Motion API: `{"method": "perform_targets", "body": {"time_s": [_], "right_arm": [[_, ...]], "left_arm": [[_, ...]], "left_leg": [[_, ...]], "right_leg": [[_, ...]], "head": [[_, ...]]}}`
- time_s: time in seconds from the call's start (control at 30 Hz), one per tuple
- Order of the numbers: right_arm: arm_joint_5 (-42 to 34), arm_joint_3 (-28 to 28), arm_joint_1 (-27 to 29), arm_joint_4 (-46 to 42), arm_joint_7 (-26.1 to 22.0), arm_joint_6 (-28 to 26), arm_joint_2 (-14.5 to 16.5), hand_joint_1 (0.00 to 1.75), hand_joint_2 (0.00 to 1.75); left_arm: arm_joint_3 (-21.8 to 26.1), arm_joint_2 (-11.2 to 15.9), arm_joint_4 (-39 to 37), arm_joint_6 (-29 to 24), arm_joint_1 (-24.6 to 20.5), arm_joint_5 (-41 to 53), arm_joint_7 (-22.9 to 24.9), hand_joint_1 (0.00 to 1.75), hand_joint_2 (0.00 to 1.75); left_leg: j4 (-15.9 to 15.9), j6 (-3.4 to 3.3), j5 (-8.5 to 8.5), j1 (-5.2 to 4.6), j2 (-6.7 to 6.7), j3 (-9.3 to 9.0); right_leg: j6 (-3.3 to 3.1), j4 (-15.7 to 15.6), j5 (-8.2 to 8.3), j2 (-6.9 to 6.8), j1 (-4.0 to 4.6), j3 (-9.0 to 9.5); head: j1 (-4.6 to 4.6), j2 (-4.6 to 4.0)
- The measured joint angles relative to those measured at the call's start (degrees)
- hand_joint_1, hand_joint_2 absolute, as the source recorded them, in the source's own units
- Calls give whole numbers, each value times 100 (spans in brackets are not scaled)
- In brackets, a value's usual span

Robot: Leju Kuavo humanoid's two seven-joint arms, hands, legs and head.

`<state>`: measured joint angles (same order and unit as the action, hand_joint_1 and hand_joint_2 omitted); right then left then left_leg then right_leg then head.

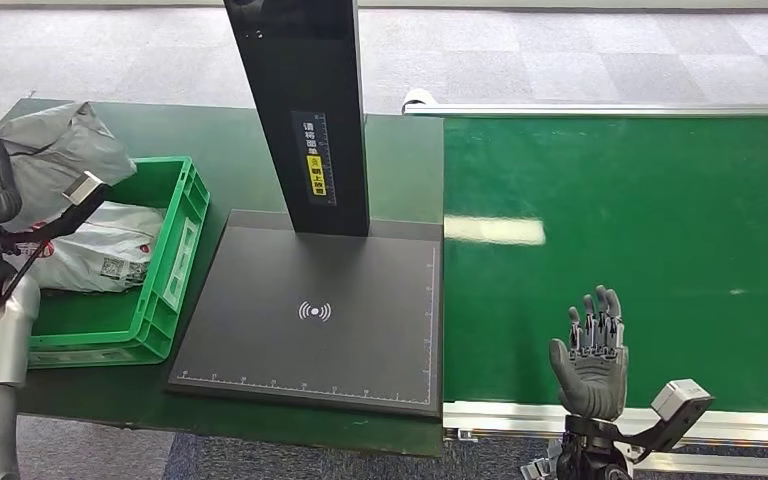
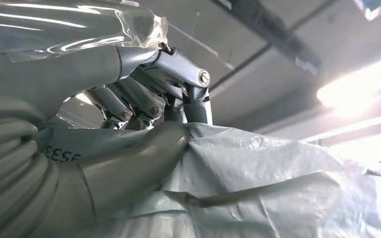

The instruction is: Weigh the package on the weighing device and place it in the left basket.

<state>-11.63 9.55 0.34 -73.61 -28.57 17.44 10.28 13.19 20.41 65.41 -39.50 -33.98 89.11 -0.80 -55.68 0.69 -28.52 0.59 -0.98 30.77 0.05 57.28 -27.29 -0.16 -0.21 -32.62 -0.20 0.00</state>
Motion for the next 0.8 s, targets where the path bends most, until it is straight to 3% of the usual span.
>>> {"method": "perform_targets", "body": {"time_s": [0.07,0.1,0.2,0.23,0.3,0.4,0.8], "right_arm": [[1,2,-7,0,-3,-10,-8,0,175],[1,3,-7,0,-4,-15,-11,0,175],[0,6,0,-2,-5,-30,-23,0,175],[-1,8,10,-2,-7,-34,-30,0,175],[-4,10,45,-3,-10,-37,-45,0,175],[-6,16,146,-32,-16,-37,-54,0,175],[108,173,431,-321,29,-30,-50,0,175]], "left_arm": [[-92,42,-242,19,0,57,204,166,175],[-160,67,-346,41,-1,67,312,135,175],[-397,134,-635,188,-29,77,629,20,175],[-465,151,-735,252,-53,72,706,9,175],[-556,170,-913,337,-113,37,787,0,175],[-598,174,-1085,391,-176,-196,712,0,175],[-633,-23,-724,1295,-169,-3229,-602,0,175]], "left_leg": [[0,0,0,0,-1,1],[-1,0,0,0,-1,1],[-1,0,0,0,0,1],[-1,0,0,0,0,1],[-1,0,0,0,-1,1],[-1,0,0,1,-1,1],[-2,0,0,0,-1,2]], "right_leg": [[0,0,0,0,0,-2],[0,-1,0,0,0,-3],[0,-1,0,0,0,-5],[0,-1,0,0,0,-6],[0,-1,0,0,0,-6],[0,-1,0,0,1,-6],[0,-1,1,0,0,-6]], "head": [[-1,0],[0,0],[0,0],[-2,0],[-2,0],[-2,0],[-1,0]]}}
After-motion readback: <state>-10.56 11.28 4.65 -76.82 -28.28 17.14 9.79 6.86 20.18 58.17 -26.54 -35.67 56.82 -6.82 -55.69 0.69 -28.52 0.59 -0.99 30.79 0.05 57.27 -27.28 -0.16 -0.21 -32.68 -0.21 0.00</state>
